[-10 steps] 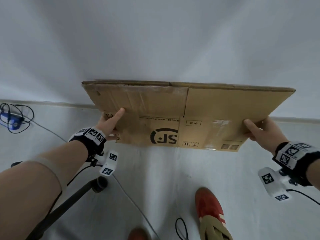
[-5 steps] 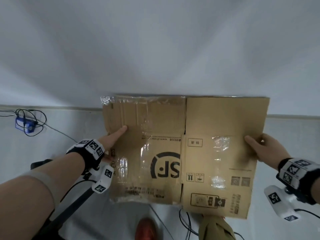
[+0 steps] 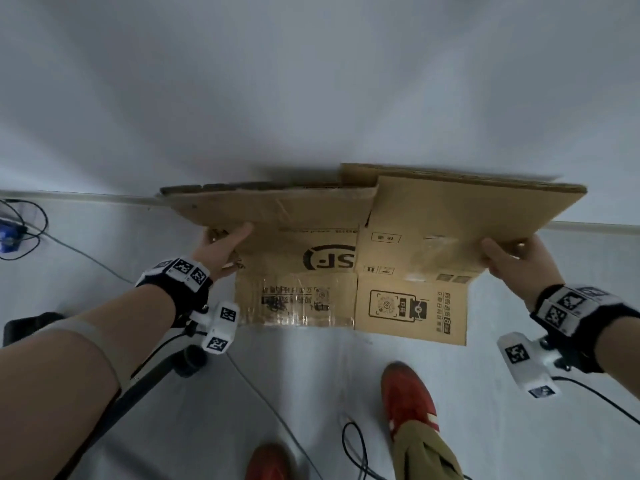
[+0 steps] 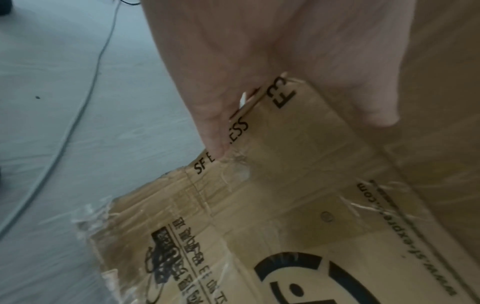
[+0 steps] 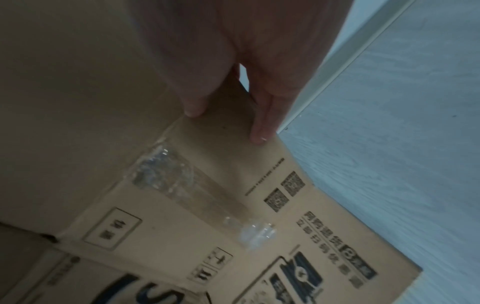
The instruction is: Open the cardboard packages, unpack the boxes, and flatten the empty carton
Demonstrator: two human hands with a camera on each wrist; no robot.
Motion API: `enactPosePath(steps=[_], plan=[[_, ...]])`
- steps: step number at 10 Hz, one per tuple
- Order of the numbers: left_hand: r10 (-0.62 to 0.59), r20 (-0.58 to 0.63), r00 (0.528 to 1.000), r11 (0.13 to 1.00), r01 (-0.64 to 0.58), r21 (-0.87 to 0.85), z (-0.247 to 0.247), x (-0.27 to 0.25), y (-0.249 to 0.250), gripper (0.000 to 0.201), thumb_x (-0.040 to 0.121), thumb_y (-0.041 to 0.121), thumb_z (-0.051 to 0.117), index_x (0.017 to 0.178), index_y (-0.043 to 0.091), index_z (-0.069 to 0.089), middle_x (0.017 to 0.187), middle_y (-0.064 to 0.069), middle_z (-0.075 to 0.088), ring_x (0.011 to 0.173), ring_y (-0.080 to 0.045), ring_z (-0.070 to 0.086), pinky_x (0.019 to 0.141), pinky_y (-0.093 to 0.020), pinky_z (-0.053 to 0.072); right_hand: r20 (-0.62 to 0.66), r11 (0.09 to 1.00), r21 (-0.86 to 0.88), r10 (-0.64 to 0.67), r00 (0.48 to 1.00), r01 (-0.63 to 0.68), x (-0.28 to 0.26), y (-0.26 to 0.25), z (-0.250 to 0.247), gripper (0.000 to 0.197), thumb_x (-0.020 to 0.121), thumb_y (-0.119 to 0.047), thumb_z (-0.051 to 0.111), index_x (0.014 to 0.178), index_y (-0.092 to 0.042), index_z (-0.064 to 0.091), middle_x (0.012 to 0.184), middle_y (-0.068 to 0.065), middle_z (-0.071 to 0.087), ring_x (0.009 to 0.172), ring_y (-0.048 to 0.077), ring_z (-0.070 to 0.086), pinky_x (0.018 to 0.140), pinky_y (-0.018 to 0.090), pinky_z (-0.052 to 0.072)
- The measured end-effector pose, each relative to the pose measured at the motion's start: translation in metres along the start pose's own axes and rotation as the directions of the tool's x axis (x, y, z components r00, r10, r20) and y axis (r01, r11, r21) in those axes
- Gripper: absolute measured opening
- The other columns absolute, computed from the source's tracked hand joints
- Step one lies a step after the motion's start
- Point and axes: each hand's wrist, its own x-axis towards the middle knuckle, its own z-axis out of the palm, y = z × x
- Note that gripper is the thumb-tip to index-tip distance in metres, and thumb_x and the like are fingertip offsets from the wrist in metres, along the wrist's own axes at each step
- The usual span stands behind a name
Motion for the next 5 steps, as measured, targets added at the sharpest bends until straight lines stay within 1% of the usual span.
enactPosePath(steps=[1, 2, 3, 4, 5], plan=[[-0.026, -0.042, 0.999, 0.997, 0.029, 0.076, 0.013, 0.013, 0.012, 0.078, 0.077, 0.055, 0.079, 0.138, 0.019, 0.046, 0.126, -0.005, 0.06, 0.114, -0.026, 0.062, 0.1, -0.044, 0.053, 0.027, 0.997, -0.002, 0.075, 0.997, -0.075, 0.023, -0.003, 0.009, 0.065, 0.071, -0.048, 0.072, 0.122, -0.013, 0.052, 0.113, 0.007, 0.068, 0.095, 0.028, 0.07, 0.089, 0.051, 0.057], [-0.026, -0.084, 0.996, 0.997, 0.032, 0.073, 0.025, 0.023, 0.015, 0.07, 0.082, 0.049, 0.077, 0.134, 0.015, 0.045, 0.128, -0.009, 0.058, 0.114, -0.03, 0.063, 0.099, -0.047, 0.055, 0.016, 0.998, 0.017, 0.06, 0.998, -0.06, 0.031, -0.01, 0.02, 0.047, 0.078, -0.035, 0.072, 0.114, -0.008, 0.059, 0.105, 0.01, 0.069, 0.093, 0.031, 0.069, 0.087, 0.051, 0.058], [-0.042, -0.093, 0.995, 0.993, 0.052, 0.107, 0.031, 0.022, 0.012, 0.052, 0.087, 0.041, 0.074, 0.124, 0.014, 0.049, 0.12, -0.013, 0.06, 0.107, -0.032, 0.067, 0.093, -0.044, 0.058, -0.026, 0.989, 0.073, 0.128, 0.991, -0.126, 0.032, -0.007, 0.023, 0.066, 0.06, -0.044, 0.076, 0.11, -0.004, 0.059, 0.102, 0.013, 0.07, 0.09, 0.03, 0.071, 0.084, 0.049, 0.06], [-0.063, -0.062, 0.996, 0.974, 0.075, 0.214, 0.027, 0.019, 0.003, 0.05, 0.095, 0.032, 0.064, 0.134, 0.003, 0.053, 0.127, -0.021, 0.062, 0.104, -0.034, 0.068, 0.084, -0.042, 0.061, 0.0, 0.968, 0.089, 0.236, 0.972, -0.235, 0.034, 0.013, 0.021, 0.056, 0.044, -0.042, 0.072, 0.076, -0.004, 0.048, 0.082, 0.016, 0.061, 0.08, 0.029, 0.065, 0.089, 0.062, 0.054], [-0.09, -0.028, 0.996, 0.936, 0.094, 0.339, 0.022, 0.018, -0.009, 0.045, 0.094, 0.027, 0.065, 0.129, -0.001, 0.056, 0.12, -0.017, 0.066, 0.104, -0.034, 0.069, 0.084, -0.043, 0.062, 0.028, 0.961, 0.029, 0.273, 0.962, -0.274, 0.008, 0.004, 0.024, 0.043, 0.063, -0.025, 0.075, 0.093, -0.001, 0.057, 0.083, 0.015, 0.057, 0.093, 0.035, 0.068, 0.092, 0.065, 0.051]])
